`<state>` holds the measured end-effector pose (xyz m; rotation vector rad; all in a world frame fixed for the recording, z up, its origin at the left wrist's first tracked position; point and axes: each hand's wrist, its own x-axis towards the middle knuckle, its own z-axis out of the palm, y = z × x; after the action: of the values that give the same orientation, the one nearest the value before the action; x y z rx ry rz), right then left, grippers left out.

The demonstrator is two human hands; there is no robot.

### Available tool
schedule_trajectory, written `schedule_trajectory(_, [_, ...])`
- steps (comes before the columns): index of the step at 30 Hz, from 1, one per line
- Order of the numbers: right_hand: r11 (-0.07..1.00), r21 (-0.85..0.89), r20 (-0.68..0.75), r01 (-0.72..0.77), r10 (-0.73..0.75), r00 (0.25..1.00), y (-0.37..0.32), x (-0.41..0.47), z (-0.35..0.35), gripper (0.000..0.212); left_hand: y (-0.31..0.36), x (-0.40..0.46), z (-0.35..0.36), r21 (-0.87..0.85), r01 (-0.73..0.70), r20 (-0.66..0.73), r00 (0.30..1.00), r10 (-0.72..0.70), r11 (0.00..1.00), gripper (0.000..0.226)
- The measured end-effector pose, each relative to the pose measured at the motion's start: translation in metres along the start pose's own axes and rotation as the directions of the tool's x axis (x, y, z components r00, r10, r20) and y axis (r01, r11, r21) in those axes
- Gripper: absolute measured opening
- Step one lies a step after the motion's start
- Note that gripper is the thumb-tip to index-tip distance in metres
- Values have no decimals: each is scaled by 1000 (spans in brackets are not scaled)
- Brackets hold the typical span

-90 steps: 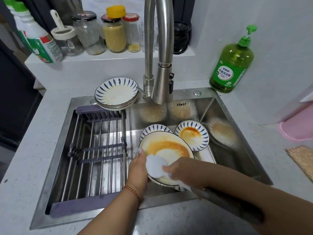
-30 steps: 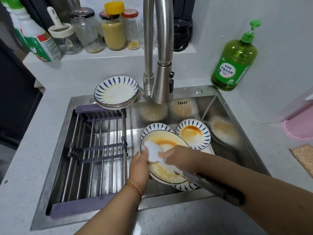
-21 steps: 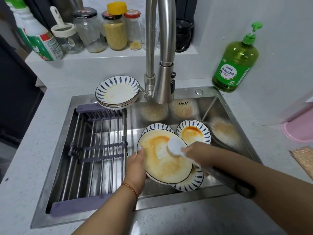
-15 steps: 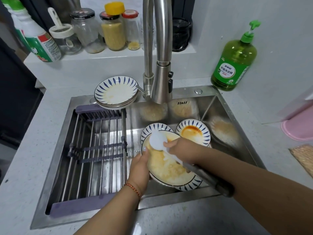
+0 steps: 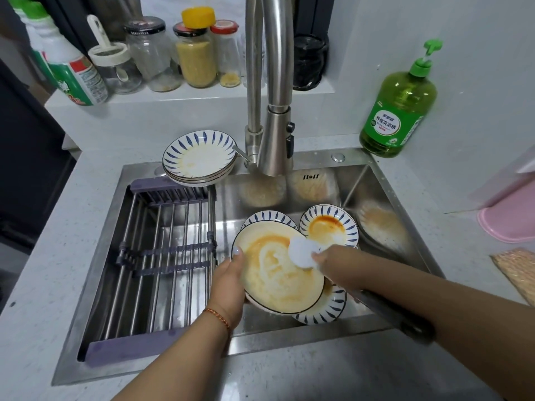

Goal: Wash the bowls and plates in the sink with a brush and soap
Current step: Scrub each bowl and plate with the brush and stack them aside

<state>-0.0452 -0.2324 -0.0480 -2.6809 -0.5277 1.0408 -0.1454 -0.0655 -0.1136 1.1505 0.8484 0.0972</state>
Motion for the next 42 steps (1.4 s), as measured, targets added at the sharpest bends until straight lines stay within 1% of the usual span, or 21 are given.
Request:
schedule_trajectory(2, [997, 80, -83, 7, 0, 997, -5, 8, 1, 52, -4, -3, 2, -18, 51, 23, 998, -50, 999, 47])
schedule_trajectory(4, [987, 135, -111, 87, -73, 991, -7, 9, 2, 50, -6, -7, 4, -29, 86, 50, 995, -85, 996, 54])
schedule_trajectory(8, [896, 415, -230, 159, -66, 971, 4, -1, -3, 63, -4, -10, 5, -103, 128, 62, 991, -122, 987, 71])
schedule_trajectory(10, [876, 448, -287, 178, -48, 957, 15, -6, -11, 55, -2, -10, 2, -110, 133, 46, 991, -128, 985, 65])
schedule_trajectory(12, [873, 474, -310, 112, 46, 950, 25, -7, -12, 45, -3, -9, 0, -99, 136, 30, 991, -134, 986, 57])
schedule_trajectory(13, [859, 508, -302, 60, 112, 947, 30, -5, -11, 41, -4, -10, 0, -104, 141, 34, 990, -138, 985, 56])
schedule_trajectory(15, [806, 592, -244, -33, 218, 945, 35, -4, -4, 51, -5, -10, -2, -137, 156, 57, 987, -149, 978, 56])
schedule_trajectory(17, [718, 689, -172, -93, 287, 942, 36, -5, 0, 49, -5, -11, -2, -175, 177, 77, 983, -166, 969, 56])
schedule_trajectory(20, [593, 799, -85, -99, 276, 957, 32, -7, 4, 26, -4, -13, 2, -228, 209, 126, 975, -184, 951, 55])
schedule_trajectory(25, [487, 866, -19, -111, 255, 967, 27, -5, 5, 31, 0, -13, 5, -255, 269, 173, 958, -230, 929, 51])
schedule_trajectory(30, [388, 914, 19, -114, 240, 971, 24, -3, 4, 15, 10, -16, 2, -154, 280, 130, 956, -262, 948, 39])
schedule_trajectory(31, [374, 920, 23, -114, 238, 971, 23, -3, 4, 13, 14, -19, 4, -80, 235, 102, 969, -226, 969, 36])
schedule_trajectory(32, [368, 923, 24, -114, 240, 970, 22, -3, 3, 12, 18, -21, 5, 55, 140, 55, 988, -143, 989, 34])
schedule_trajectory(33, [363, 925, 22, -111, 242, 970, 22, -2, 3, 11, 19, -22, 4, 239, -3, 7, 1000, 1, 971, 34])
schedule_trajectory(34, [356, 928, 19, -108, 243, 970, 22, -2, 2, 9, 16, -23, 2, 435, -173, -17, 980, 200, 884, 35])
schedule_trajectory(35, [350, 931, 17, -105, 243, 970, 23, -1, 1, 9, 13, -26, -3, 595, -339, 20, 913, 408, 729, 36])
schedule_trajectory(36, [344, 933, 18, -103, 243, 970, 23, 0, 1, 8, 11, -31, -6, 679, -478, 121, 821, 558, 557, 37])
schedule_trajectory(37, [337, 936, 17, -100, 241, 970, 24, 0, 0, 8, 9, -36, -8, 697, -587, 264, 745, 613, 412, 44])
schedule_trajectory(39, [319, 943, 13, -89, 231, 973, 24, 1, -1, 8, -1, -40, -7, 658, -733, 541, 619, 569, 171, 52])
schedule_trajectory(41, [311, 947, 14, -83, 217, 976, 22, 0, 0, 7, -12, -39, 0, 644, -749, 699, 493, 519, -156, 54])
schedule_trajectory(42, [311, 947, 18, -85, 212, 977, 20, -1, 0, 8, -15, -37, 4, 633, -730, 731, 457, 507, -257, 56])
